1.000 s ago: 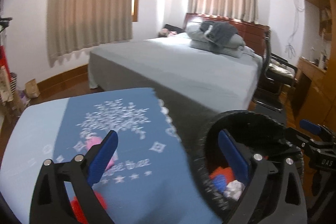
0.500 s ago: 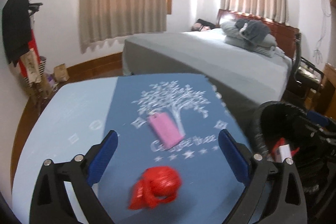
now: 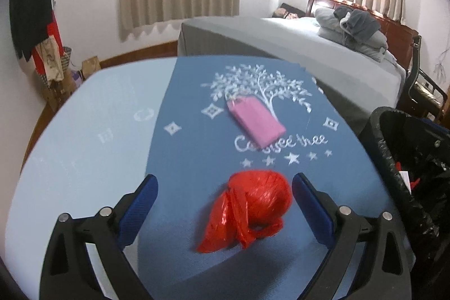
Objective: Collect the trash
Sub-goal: 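Move the left gripper to the red plastic bag and grasp it, then grasp the pink bag with the right gripper while the left gripper holds the red bag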
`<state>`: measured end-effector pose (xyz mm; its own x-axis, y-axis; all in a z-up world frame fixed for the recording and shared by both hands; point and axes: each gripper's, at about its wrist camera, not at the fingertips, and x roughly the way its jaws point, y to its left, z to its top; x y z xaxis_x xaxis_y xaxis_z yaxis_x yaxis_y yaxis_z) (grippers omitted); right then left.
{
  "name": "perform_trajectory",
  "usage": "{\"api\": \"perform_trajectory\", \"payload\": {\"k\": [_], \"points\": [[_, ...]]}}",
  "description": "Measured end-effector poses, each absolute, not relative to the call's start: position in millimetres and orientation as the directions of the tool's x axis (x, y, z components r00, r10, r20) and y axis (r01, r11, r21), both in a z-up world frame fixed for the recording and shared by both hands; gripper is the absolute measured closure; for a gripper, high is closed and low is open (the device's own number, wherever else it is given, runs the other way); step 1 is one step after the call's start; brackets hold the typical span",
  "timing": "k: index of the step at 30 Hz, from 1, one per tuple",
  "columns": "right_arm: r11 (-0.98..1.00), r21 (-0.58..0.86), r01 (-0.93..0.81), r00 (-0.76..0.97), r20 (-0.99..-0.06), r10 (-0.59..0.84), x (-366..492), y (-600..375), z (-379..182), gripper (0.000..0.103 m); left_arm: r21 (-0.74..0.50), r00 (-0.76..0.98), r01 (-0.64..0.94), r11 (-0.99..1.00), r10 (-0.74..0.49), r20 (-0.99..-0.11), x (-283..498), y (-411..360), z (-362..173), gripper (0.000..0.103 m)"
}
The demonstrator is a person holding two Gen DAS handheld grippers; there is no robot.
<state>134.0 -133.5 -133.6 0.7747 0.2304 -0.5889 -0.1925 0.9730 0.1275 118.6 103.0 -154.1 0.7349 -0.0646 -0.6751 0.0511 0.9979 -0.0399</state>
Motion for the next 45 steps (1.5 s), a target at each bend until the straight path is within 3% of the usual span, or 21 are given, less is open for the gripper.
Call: {"api": "perform_trajectory", "payload": {"k": [7, 9, 14, 21, 34, 45], "points": [[0.973, 0.127, -0.191, 0.766, -0.6, 0.229, 137.1, -131.8, -138.6, 0.006, -0.084, 0.701, 0.062, 0.995, -0.103, -0.705, 126.9, 97.0, -166.9, 0.014], [0.973, 0.125, -0.193, 0.766, -0.601, 0.23, 137.6, -131.7, -139.3, 0.006, -0.1, 0.686, 0.084, 0.991, -0.13, -0.716, 129.2, 93.4, -170.3, 0.021], [0.973, 0.117, -0.198, 0.766, -0.601, 0.228, 138.4, -129.1, -138.8, 0.006, -0.161, 0.651, 0.142, 0.977, -0.214, -0.728, 131.3, 86.9, -176.1, 0.057], [0.972, 0.114, -0.205, 0.768, -0.597, 0.232, 141.6, -124.9, -136.4, 0.006, -0.165, 0.688, 0.127, 0.978, -0.206, -0.696, 129.5, 95.7, -163.7, 0.06], [0.951, 0.122, -0.283, 0.757, -0.581, 0.3, 183.3, -76.7, -130.5, 0.006, -0.099, 0.765, -0.007, 0.995, -0.058, -0.641, 155.6, 152.0, -136.7, 0.06], [0.941, 0.136, -0.309, 0.676, -0.665, 0.318, 237.7, -28.3, -167.6, 0.006, -0.073, 0.764, -0.091, 0.993, 0.023, -0.645, 177.9, 190.7, -143.6, 0.06]]}}
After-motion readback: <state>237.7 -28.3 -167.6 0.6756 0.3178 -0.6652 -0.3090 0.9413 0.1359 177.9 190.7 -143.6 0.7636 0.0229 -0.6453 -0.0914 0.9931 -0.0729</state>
